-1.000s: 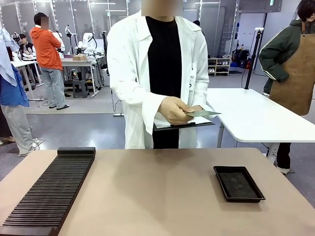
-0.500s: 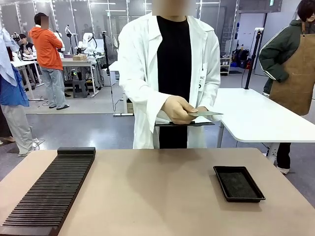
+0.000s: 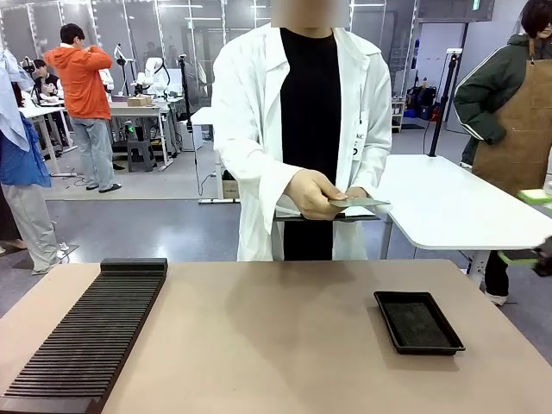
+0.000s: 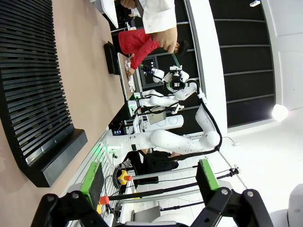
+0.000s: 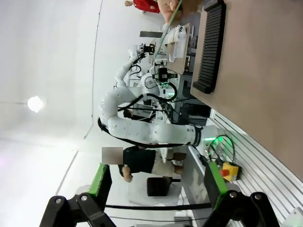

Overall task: Inspect the PCB.
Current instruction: Pick up the Blank PCB that the human is holding.

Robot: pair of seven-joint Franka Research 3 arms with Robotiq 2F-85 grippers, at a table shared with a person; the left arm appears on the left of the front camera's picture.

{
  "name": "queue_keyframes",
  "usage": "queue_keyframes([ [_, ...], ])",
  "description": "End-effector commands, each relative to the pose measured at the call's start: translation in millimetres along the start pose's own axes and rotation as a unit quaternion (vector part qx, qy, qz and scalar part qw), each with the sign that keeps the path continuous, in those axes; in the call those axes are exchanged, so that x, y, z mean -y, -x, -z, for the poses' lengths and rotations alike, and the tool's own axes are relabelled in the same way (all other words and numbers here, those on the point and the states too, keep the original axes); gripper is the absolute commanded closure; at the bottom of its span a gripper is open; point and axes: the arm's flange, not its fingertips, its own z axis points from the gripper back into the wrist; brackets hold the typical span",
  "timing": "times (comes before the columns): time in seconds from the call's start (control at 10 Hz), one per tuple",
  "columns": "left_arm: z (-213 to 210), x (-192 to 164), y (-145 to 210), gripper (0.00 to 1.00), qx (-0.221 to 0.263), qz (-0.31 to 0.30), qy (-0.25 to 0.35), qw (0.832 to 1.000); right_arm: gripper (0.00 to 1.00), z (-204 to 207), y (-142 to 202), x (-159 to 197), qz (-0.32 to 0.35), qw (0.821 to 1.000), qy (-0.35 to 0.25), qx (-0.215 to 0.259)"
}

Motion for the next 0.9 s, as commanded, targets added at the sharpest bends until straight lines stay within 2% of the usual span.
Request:
queue_keyframes([
  [0.0,0.3,-0.2,-0.8,0.00,0.001,0.001,-0.002,1.000,0.00,30.7,-34.7,-20.3,0.043,0.999,0.003,0.006],
  [0.3,0.3,-0.2,-0.8,0.00,0.001,0.001,-0.002,1.000,0.00,88.3,-81.5,-25.7,0.069,0.998,0.002,0.000],
  [0.5,0.3,-0.2,-0.8,0.00,0.001,0.001,-0.002,1.000,0.00,123.6,-99.3,-17.4,0.088,0.996,0.007,-0.024],
  [0.8,0.3,-0.2,-0.8,0.00,0.001,0.001,-0.002,1.000,0.00,153.7,-109.3,-7.3,0.103,0.994,-0.002,-0.045],
])
